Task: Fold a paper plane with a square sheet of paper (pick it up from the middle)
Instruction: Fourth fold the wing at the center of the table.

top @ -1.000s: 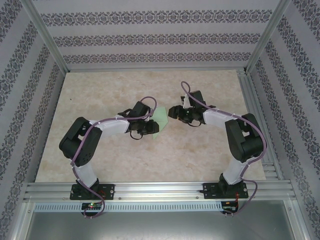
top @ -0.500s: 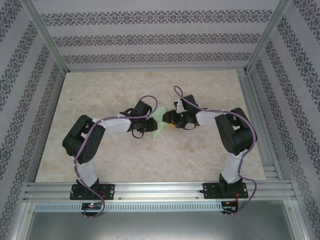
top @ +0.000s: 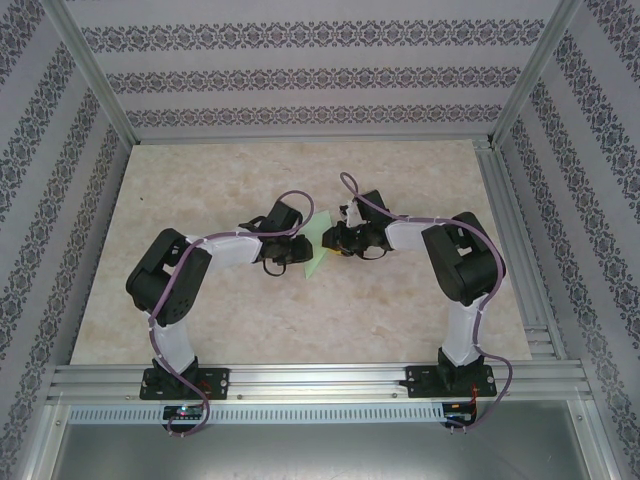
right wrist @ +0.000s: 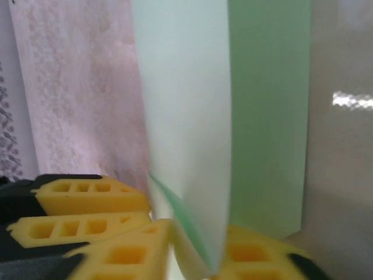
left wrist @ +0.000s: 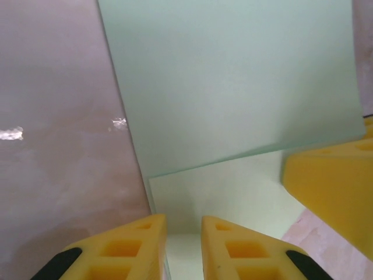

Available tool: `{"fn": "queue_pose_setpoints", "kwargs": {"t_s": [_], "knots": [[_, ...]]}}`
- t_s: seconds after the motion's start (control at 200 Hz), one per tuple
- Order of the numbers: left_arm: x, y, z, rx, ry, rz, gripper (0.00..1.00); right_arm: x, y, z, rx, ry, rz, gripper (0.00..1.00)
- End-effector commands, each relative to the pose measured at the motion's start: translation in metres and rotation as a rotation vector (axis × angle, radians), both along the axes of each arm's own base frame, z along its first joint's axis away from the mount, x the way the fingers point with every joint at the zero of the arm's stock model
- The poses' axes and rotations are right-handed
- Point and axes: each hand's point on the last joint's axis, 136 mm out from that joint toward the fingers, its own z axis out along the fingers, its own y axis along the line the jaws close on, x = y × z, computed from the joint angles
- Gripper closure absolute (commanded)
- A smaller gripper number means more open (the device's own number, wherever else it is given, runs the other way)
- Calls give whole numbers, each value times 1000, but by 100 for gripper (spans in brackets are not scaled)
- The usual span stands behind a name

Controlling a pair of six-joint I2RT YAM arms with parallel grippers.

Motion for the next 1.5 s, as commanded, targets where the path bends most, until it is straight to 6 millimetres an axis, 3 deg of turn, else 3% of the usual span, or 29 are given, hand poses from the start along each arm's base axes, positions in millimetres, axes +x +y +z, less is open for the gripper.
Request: {"fn": "queue_pose_setpoints", "kwargs": {"t_s": [0.0, 0.19, 0.36, 0.614, 0.709, 0.849, 0.984, 1.114, 1.344, 1.499], "knots": [[7, 3, 5, -10, -20, 16, 75, 4, 9, 7, 21, -23, 9, 90], [13, 1, 32, -11, -86, -16, 68, 16, -10, 30, -44, -99, -113, 99], [17, 3, 62, -8, -184, -55, 51, 19, -38, 55, -127, -143, -252, 99], [19, -14, 94, -81, -379, -199, 22, 12, -66, 68, -190, -102, -492, 100], [22, -18, 102, -90, -448, -232, 16, 10, -76, 74, -237, -117, -568, 99], [20, -32, 106, -108, -536, -316, 15, 8, -78, 78, -270, -117, -619, 99], [7, -45, 92, -57, -616, -444, 23, 6, -70, 66, -246, -64, -632, 98], [1, -46, 80, -18, -649, -499, 31, 10, -56, 60, -194, -11, -629, 98], [-14, -58, 69, -66, -778, -578, 35, 9, -43, 47, -128, 84, -639, 97], [-20, -70, 56, -1, -854, -667, 40, 7, -40, 44, -104, 127, -648, 97]]}}
